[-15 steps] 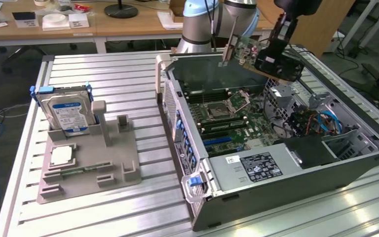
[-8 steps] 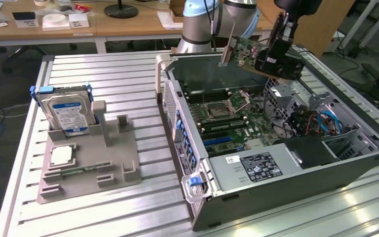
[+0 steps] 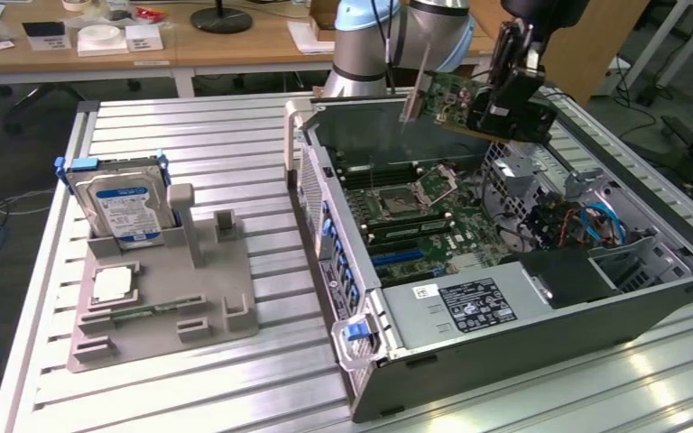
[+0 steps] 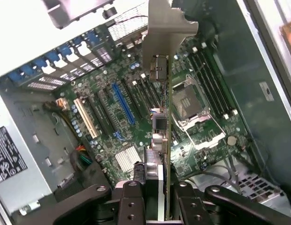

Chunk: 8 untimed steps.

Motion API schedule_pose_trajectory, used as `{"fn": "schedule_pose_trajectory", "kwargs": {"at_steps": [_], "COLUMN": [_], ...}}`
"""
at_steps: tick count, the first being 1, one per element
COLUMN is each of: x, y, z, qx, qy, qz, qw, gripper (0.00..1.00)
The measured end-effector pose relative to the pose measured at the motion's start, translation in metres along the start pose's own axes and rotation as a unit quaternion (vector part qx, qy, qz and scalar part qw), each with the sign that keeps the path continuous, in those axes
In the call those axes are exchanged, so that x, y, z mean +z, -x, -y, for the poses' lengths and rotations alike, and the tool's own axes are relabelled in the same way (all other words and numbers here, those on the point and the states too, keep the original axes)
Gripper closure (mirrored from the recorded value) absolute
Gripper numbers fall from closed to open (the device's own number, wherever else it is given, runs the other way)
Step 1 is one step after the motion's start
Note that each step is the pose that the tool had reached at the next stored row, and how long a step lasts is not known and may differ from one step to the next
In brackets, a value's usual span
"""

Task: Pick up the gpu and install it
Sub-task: 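Insert the gpu into the slot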

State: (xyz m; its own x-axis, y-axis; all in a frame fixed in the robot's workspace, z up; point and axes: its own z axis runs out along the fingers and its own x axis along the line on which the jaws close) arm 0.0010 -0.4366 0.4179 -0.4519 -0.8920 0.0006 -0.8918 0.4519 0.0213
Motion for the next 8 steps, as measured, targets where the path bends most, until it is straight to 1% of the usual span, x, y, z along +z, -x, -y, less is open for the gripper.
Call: {"fn": "schedule_pose_trajectory", "kwargs": {"at_steps": [2, 4, 8], "x": [0.0000, 0.0001, 0.0001], "y": [0.0000, 0.0000, 0.0000], "z": [0.0000, 0.0000, 0.0000], "qx": [-0.019, -0.037, -0.070], "qy": [0.0000, 0.0000, 0.0000], "qz": [-0.0004, -0.0008, -0.0014], "qw": [0.9998, 0.9993, 0.9975], "gripper": [0.72, 0.72, 0.72]}}
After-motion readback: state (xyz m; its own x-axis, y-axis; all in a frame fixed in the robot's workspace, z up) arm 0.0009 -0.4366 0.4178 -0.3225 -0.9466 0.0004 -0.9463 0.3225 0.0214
